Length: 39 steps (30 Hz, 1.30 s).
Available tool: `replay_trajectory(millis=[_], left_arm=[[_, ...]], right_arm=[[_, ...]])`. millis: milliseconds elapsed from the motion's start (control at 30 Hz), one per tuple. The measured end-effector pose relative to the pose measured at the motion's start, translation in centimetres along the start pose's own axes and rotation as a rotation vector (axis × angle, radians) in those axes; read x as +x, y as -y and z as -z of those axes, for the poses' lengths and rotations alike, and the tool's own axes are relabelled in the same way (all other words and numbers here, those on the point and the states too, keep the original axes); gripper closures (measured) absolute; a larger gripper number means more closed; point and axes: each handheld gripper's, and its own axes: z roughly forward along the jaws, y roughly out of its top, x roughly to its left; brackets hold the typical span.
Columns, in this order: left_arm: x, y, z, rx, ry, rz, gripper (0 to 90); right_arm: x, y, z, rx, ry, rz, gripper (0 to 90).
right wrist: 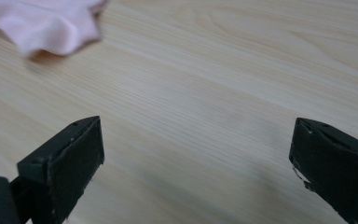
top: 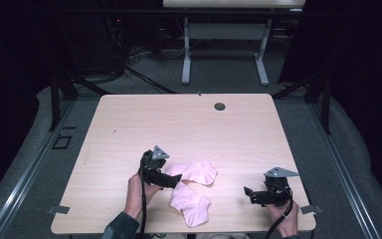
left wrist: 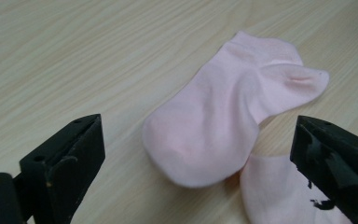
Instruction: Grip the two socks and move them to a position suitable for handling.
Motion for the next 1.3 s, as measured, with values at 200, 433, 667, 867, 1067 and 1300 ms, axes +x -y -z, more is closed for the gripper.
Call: replay_trajectory(millis=[200, 433, 667, 867, 1067, 1300], left_arm=[[0.4, 2.3, 1.6, -0.02, -0.033, 0.031, 0.0], [1.1, 4.9, 2.9, -0.022, -0.072, 0.081, 0.2], [0.7, 6.4, 3.8, -0.041, -0.103, 0.088, 3.1], [0.0, 7.6, 3.8, -0.032, -0.103, 0.09, 5.5], [-1.1, 8.5, 3.5, -0.027, -0.088, 0.086, 7.5], [-2.0, 8.8, 3.1, -0.006, -0.066, 0.07, 10.7]], right_arm=[[3.5, -1.2, 0.4, 0.02, -0.064, 0.034, 0.7], [6.5, -1.8, 0.5, 0.036, -0.102, 0.056, 2.8], [8.4, -2.3, 0.1, 0.051, -0.141, 0.074, 9.1], [9.8, -2.4, -0.5, 0.079, -0.156, 0.091, 16.1], [11.1, -2.2, -1.5, 0.107, -0.175, 0.085, 27.8], [12.3, -2.2, -2.5, 0.13, -0.175, 0.093, 39.1]])
